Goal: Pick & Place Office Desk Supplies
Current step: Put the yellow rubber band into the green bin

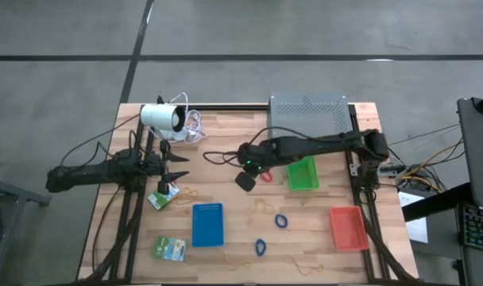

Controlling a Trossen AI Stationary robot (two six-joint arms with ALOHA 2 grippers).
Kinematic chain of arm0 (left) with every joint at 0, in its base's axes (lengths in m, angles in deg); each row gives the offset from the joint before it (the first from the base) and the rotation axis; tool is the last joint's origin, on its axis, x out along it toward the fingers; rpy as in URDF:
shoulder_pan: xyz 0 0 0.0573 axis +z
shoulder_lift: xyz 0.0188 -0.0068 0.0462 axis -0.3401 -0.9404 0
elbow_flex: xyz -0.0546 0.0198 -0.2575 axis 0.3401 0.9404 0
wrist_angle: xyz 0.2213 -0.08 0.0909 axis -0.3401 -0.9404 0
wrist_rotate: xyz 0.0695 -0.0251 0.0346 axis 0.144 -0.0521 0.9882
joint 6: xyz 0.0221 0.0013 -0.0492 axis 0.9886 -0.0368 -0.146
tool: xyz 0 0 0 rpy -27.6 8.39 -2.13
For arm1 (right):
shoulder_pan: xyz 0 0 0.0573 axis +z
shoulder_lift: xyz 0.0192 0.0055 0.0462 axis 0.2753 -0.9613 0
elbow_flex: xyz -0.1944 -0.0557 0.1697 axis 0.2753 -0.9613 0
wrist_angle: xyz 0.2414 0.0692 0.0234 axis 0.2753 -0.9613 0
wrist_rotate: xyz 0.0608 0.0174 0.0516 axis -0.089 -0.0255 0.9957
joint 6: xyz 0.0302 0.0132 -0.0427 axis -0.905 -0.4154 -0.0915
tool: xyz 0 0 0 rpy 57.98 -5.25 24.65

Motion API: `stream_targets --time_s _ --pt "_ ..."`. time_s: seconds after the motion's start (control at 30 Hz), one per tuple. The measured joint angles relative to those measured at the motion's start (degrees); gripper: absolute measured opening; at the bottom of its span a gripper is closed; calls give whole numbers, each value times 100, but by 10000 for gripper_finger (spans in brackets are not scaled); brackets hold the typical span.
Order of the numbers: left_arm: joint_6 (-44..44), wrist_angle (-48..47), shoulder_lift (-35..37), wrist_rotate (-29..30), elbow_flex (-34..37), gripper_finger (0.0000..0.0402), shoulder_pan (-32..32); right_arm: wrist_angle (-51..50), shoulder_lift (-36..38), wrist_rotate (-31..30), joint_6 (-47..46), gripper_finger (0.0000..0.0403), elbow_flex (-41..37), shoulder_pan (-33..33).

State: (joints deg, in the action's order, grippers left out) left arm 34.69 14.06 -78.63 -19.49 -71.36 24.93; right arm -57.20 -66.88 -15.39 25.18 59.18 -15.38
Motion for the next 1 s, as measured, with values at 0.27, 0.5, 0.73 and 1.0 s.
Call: stream_targets --time_s 0.27,0.5,0.73,1.0 --pt "1 -2 0 0 0 212 -1 -441 985 -96 94 8 -11 3" --pt "-1 -2 0 0 0 212 0 -1547 1565 -414 61 8 -11 142" --pt "1 2 0 -1 0 212 0 -2677 2003 -454 -254 8 -13 318" --pt "-1 0 0 0 0 212 1 -3663 2414 -456 -261 8 -31 376"
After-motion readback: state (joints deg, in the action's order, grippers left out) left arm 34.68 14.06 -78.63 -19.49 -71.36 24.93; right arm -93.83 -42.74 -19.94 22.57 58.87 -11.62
